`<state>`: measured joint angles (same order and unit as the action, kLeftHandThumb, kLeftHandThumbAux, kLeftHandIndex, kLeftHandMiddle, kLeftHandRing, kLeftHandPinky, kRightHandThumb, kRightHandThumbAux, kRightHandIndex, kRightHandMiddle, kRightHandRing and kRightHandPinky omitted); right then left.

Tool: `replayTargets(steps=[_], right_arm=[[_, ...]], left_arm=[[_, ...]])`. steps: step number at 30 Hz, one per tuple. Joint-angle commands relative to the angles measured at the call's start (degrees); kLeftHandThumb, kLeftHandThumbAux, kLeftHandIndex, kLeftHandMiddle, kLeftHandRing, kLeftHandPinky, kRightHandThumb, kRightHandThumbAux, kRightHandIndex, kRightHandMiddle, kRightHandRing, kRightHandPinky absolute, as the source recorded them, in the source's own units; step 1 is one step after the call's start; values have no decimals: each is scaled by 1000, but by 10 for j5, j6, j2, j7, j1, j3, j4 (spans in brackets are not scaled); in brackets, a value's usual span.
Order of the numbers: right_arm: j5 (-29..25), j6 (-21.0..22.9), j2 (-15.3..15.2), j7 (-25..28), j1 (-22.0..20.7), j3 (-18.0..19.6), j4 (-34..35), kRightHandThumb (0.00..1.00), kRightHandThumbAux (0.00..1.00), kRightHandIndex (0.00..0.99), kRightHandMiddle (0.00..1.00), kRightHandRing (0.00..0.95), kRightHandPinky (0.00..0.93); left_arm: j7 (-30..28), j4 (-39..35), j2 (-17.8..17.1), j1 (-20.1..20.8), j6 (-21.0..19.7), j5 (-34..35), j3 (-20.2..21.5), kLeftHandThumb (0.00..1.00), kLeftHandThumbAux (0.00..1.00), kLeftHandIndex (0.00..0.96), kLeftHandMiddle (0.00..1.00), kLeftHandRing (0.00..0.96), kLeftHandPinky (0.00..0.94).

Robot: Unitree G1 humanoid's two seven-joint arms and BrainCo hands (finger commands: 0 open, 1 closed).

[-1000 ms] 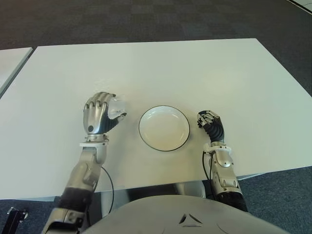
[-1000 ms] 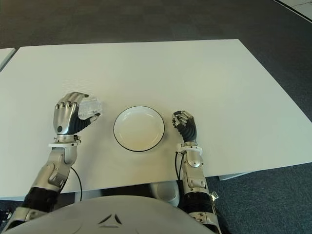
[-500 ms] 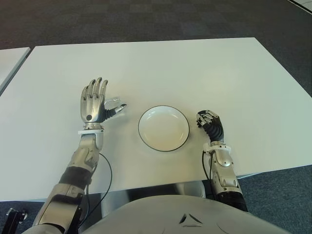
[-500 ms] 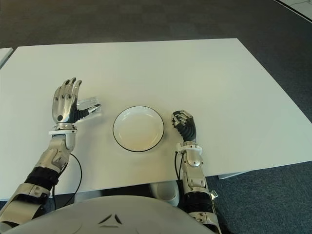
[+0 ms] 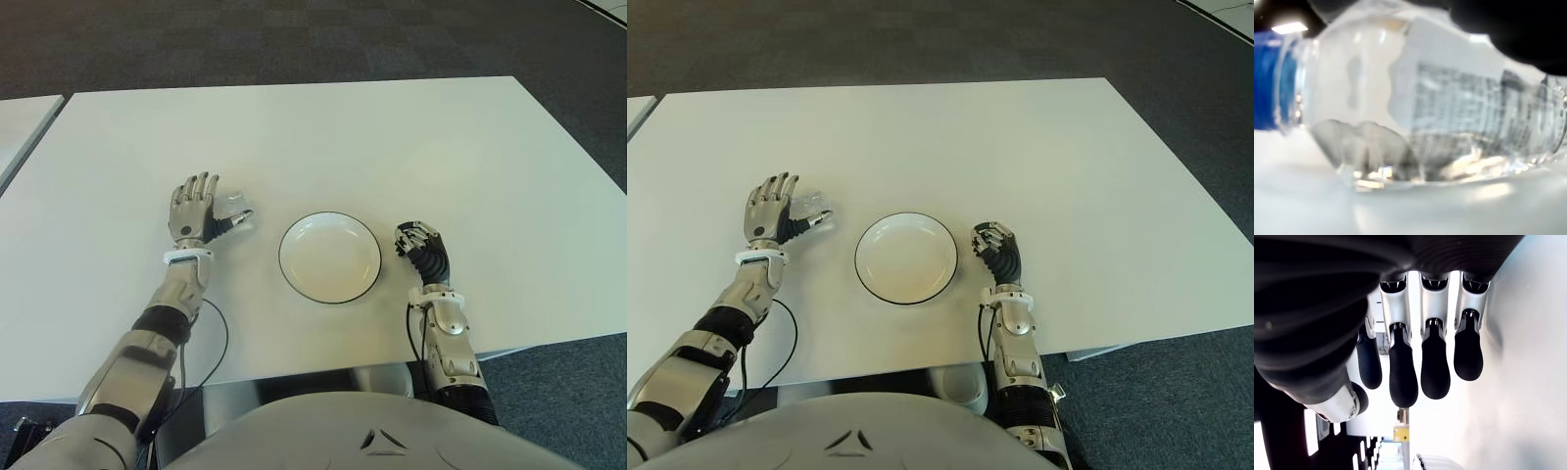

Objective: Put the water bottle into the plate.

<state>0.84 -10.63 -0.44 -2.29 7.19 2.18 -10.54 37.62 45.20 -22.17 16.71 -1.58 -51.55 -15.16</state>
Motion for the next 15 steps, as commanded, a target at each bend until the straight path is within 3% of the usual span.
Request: replayTargets(steps=[1,7,15], right_arm=[[2,15,3,0,14,-4,-10,705,730,437,660,651,652],[7,13,1,-1,16,-5,-8,703,730,437,668,659,657],[11,15,-1,-3,18,-5,-6,702,730,437,675,664,655]], left_arm=[[-3,38,-3,11,13,13,-22,587,122,0,0,0,0],[-12,108,-2,34,33,28,-44,573,114,0,0,0,0],[-35,141,-6,46,45,43,-68,565,118,0,0,0,0]])
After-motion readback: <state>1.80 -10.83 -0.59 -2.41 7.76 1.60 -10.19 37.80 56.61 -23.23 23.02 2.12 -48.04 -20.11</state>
